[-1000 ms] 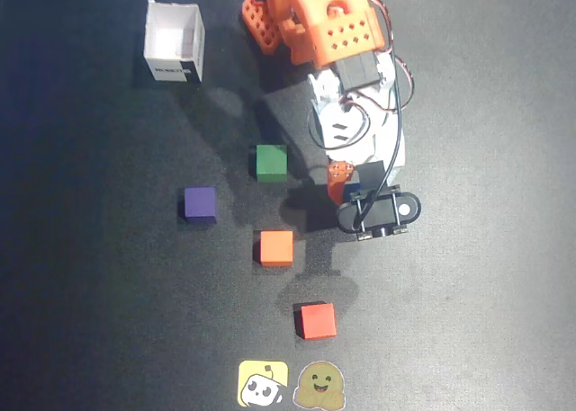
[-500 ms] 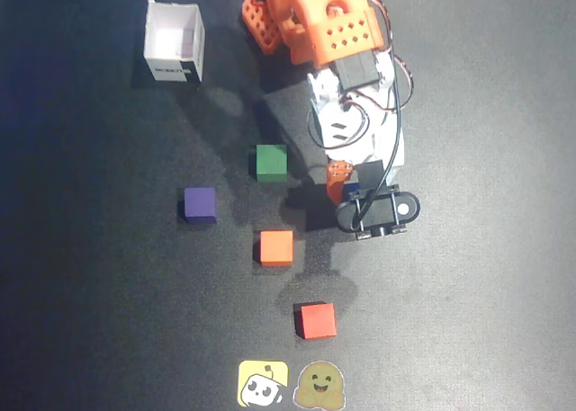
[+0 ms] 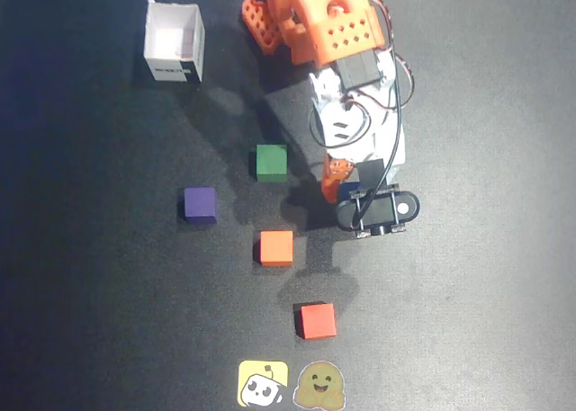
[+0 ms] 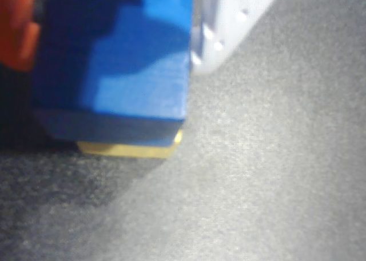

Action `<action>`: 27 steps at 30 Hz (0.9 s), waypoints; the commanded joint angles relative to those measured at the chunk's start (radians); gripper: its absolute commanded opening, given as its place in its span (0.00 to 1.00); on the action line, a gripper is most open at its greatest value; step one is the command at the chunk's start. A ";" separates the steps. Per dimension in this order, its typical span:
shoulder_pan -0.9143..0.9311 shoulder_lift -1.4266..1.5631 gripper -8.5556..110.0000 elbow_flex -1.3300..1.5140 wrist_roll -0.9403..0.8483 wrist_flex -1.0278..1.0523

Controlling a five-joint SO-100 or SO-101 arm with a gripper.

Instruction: Put the blue cube on top of the yellow cube.

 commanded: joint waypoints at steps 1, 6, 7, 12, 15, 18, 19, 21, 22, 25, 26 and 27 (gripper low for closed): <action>-0.009 0.044 0.26 -0.005 0.011 -0.008; -0.017 0.055 0.26 -0.005 0.029 -0.008; -0.018 0.063 0.26 -0.005 0.031 -0.008; -0.018 0.097 0.26 -0.023 0.038 -0.005; -0.018 0.112 0.26 -0.023 0.040 -0.005; -0.015 0.132 0.26 -0.023 0.040 -0.002; -0.014 0.141 0.26 -0.023 0.040 0.000; -0.012 0.164 0.26 -0.023 0.038 0.008; -0.012 0.175 0.26 -0.025 0.038 0.011; -0.012 0.218 0.26 -0.025 0.038 0.029; -0.012 0.235 0.26 -0.023 0.035 0.035; -0.011 0.253 0.25 -0.021 0.035 0.043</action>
